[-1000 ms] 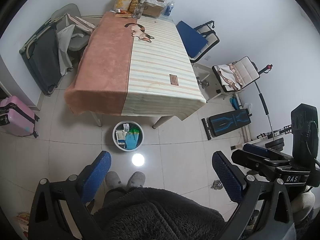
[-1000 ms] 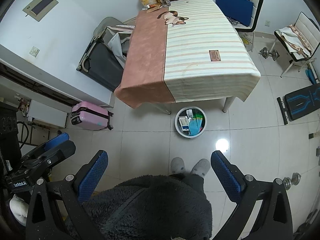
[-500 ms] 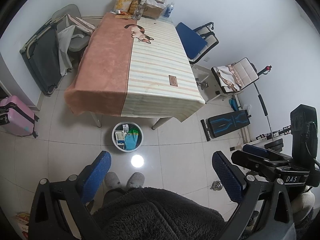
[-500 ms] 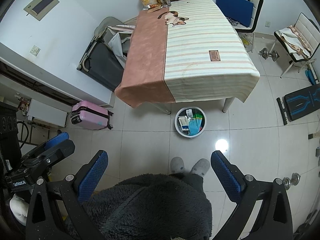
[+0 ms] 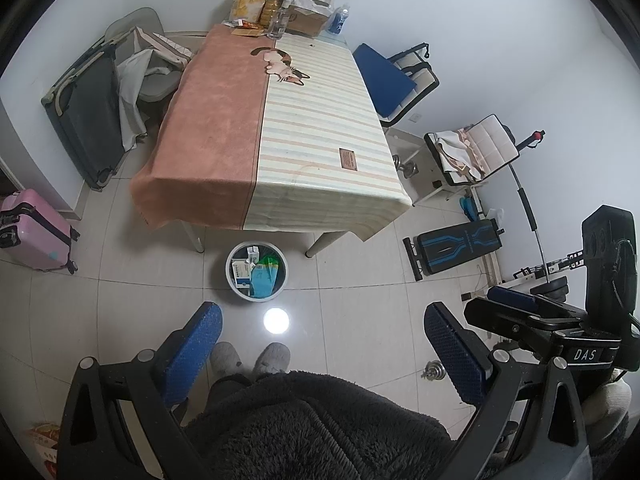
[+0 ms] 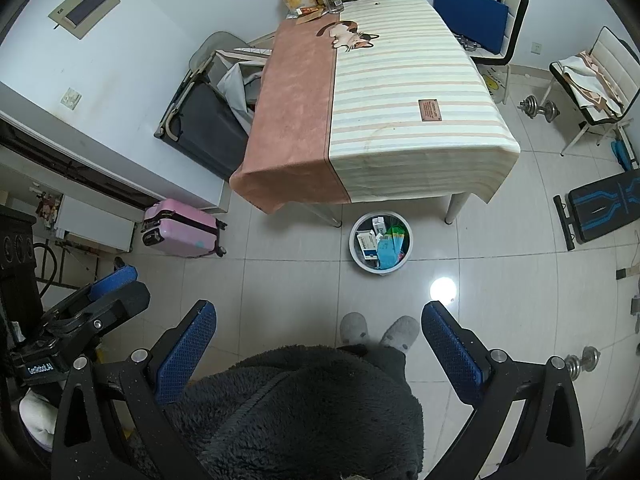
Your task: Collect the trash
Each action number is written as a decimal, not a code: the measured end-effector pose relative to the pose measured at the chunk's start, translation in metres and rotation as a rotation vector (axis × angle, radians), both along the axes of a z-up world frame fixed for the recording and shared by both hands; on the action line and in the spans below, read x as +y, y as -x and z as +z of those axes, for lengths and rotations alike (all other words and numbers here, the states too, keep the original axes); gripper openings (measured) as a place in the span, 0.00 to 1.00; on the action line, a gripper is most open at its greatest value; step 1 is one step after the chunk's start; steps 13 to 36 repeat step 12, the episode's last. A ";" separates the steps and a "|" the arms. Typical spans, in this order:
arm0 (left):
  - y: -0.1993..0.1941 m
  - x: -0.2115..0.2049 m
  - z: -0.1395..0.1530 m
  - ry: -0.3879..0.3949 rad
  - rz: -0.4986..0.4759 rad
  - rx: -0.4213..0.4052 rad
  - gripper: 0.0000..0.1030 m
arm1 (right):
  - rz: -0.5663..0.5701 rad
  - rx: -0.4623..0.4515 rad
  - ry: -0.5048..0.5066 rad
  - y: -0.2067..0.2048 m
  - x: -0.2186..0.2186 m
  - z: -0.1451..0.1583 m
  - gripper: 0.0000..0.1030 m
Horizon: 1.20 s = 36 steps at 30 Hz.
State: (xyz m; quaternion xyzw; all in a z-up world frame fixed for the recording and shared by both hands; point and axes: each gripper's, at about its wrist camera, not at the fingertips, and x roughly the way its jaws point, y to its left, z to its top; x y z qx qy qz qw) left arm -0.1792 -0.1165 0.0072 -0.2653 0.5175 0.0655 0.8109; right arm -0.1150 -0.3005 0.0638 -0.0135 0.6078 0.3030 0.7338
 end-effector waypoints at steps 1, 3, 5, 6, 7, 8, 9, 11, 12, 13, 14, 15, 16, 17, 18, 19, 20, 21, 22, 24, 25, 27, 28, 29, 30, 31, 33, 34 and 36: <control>0.000 0.000 0.000 0.000 0.000 0.000 1.00 | -0.001 0.000 -0.001 0.000 0.000 0.000 1.00; -0.001 -0.001 0.001 -0.001 0.000 -0.001 1.00 | 0.001 -0.001 0.000 0.000 -0.001 0.000 1.00; 0.000 -0.001 0.000 -0.001 0.001 0.000 1.00 | 0.000 -0.001 -0.001 0.001 0.000 0.000 1.00; 0.000 -0.001 0.000 -0.001 0.002 0.000 1.00 | 0.000 -0.001 -0.001 0.001 0.000 0.000 1.00; 0.000 -0.001 0.001 0.000 0.002 -0.003 1.00 | 0.000 -0.001 -0.001 0.001 0.001 0.000 1.00; 0.001 -0.002 0.001 -0.002 0.004 -0.005 1.00 | 0.005 -0.001 0.000 0.000 -0.001 0.000 1.00; 0.001 -0.003 0.003 -0.006 0.006 -0.008 1.00 | 0.011 -0.002 0.001 -0.001 -0.003 0.001 1.00; 0.001 -0.005 0.005 -0.008 0.009 -0.014 1.00 | 0.010 -0.001 0.000 -0.001 -0.003 0.001 1.00; 0.001 -0.005 0.006 -0.010 0.010 -0.015 1.00 | 0.009 -0.002 0.000 -0.001 -0.003 0.001 1.00; 0.001 -0.005 0.006 -0.010 0.010 -0.015 1.00 | 0.009 -0.002 0.000 -0.001 -0.003 0.001 1.00; 0.001 -0.005 0.006 -0.010 0.010 -0.015 1.00 | 0.009 -0.002 0.000 -0.001 -0.003 0.001 1.00; 0.001 -0.005 0.006 -0.010 0.010 -0.015 1.00 | 0.009 -0.002 0.000 -0.001 -0.003 0.001 1.00; 0.001 -0.005 0.006 -0.010 0.010 -0.015 1.00 | 0.009 -0.002 0.000 -0.001 -0.003 0.001 1.00; 0.001 -0.005 0.006 -0.010 0.010 -0.015 1.00 | 0.009 -0.002 0.000 -0.001 -0.003 0.001 1.00; 0.001 -0.005 0.006 -0.010 0.010 -0.015 1.00 | 0.009 -0.002 0.000 -0.001 -0.003 0.001 1.00; 0.001 -0.005 0.006 -0.010 0.010 -0.015 1.00 | 0.009 -0.002 0.000 -0.001 -0.003 0.001 1.00; 0.001 -0.005 0.006 -0.010 0.010 -0.015 1.00 | 0.009 -0.002 0.000 -0.001 -0.003 0.001 1.00; 0.001 -0.005 0.006 -0.010 0.010 -0.015 1.00 | 0.009 -0.002 0.000 -0.001 -0.003 0.001 1.00; 0.001 -0.005 0.006 -0.010 0.010 -0.015 1.00 | 0.009 -0.002 0.000 -0.001 -0.003 0.001 1.00; 0.001 -0.005 0.006 -0.010 0.010 -0.015 1.00 | 0.009 -0.002 0.000 -0.001 -0.003 0.001 1.00; 0.001 -0.005 0.006 -0.010 0.010 -0.015 1.00 | 0.009 -0.002 0.000 -0.001 -0.003 0.001 1.00; 0.001 -0.005 0.006 -0.010 0.010 -0.015 1.00 | 0.009 -0.002 0.000 -0.001 -0.003 0.001 1.00; 0.001 -0.005 0.006 -0.010 0.010 -0.015 1.00 | 0.009 -0.002 0.000 -0.001 -0.003 0.001 1.00; 0.001 -0.005 0.006 -0.010 0.010 -0.015 1.00 | 0.009 -0.002 0.000 -0.001 -0.003 0.001 1.00; 0.001 -0.005 0.006 -0.010 0.010 -0.015 1.00 | 0.009 -0.002 0.000 -0.001 -0.003 0.001 1.00; 0.001 -0.005 0.006 -0.010 0.010 -0.015 1.00 | 0.009 -0.002 0.000 -0.001 -0.003 0.001 1.00; 0.001 -0.005 0.006 -0.010 0.010 -0.015 1.00 | 0.009 -0.002 0.000 -0.001 -0.003 0.001 1.00; 0.001 -0.005 0.006 -0.010 0.010 -0.015 1.00 | 0.009 -0.002 0.000 -0.001 -0.003 0.001 1.00; 0.001 -0.005 0.006 -0.010 0.010 -0.015 1.00 | 0.009 -0.002 0.000 -0.001 -0.003 0.001 1.00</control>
